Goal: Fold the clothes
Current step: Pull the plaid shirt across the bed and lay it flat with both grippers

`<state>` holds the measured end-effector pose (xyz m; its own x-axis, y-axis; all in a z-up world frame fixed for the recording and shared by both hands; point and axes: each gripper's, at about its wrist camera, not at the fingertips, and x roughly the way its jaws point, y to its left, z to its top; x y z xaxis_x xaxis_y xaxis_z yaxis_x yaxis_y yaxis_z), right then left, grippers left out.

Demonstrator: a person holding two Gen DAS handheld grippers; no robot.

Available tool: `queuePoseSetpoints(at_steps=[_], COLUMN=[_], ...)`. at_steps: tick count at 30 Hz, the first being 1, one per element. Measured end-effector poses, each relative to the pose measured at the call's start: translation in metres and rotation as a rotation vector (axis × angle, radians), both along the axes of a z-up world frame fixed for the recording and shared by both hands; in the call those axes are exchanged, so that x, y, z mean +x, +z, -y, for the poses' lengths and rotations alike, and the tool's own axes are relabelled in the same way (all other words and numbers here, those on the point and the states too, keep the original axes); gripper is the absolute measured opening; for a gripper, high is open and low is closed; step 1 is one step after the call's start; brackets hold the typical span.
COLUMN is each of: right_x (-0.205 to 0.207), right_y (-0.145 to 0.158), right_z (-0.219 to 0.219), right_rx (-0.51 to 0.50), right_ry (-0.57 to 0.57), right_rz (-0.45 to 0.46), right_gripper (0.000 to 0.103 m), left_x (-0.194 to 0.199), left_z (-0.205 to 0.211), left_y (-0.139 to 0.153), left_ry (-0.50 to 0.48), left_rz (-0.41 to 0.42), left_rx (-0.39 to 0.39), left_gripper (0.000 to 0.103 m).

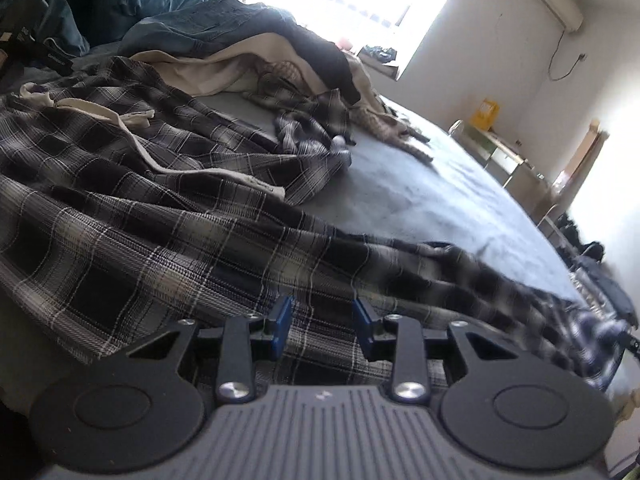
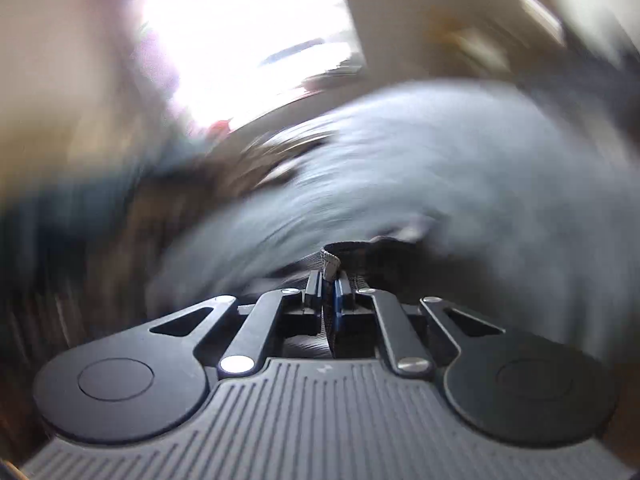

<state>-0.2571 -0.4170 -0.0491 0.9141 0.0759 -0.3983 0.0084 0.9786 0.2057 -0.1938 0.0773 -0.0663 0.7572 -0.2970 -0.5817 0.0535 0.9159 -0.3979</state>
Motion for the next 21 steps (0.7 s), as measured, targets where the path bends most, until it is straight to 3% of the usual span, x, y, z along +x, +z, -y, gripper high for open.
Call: queuePoseSetpoints(at_steps=[2,4,8,14,19,21], right_x=[0.011,0.015,0.014,-0.012,-0.026,-0.039], right_y=[-0.006,-0.024,-0.038,-0.018,-0.035,-0.036], right_z=[-0.061,-0.092,-0.102,-0.043,0.042,0.077], right_rx=[-0.338,-0.547,-0.694,-0.565,-0.203,0.017], right_ry=[0.151,0.259,0.305,0.088,-0.24,-0.297], right_rz=[-0.03,-0.062,-0.1,-0.095,-0.21,-0.2], right_gripper=[0.004,0.004,0.004,0.004,0.007,0.022], left_x=[0.002,0.004,0.007,0.012,0.019,0.022], left_z=[0.003,0.009,0.022,0.048,0.077,0.087], left_y=[0.001,0.002,0.006,0.015,0.017,0.015], left_ry=[0.005,0.006,-0.01,-0.068,-0.14,-0.159], left_rz=[-0.012,-0.016,-0.026,-0.001,0.02,0.014], left_rx=[0.006,0.02,0.044,0.088,0.131,0.15], left_gripper=[0.034,0.034,0.034,0.034,0.035,0.035])
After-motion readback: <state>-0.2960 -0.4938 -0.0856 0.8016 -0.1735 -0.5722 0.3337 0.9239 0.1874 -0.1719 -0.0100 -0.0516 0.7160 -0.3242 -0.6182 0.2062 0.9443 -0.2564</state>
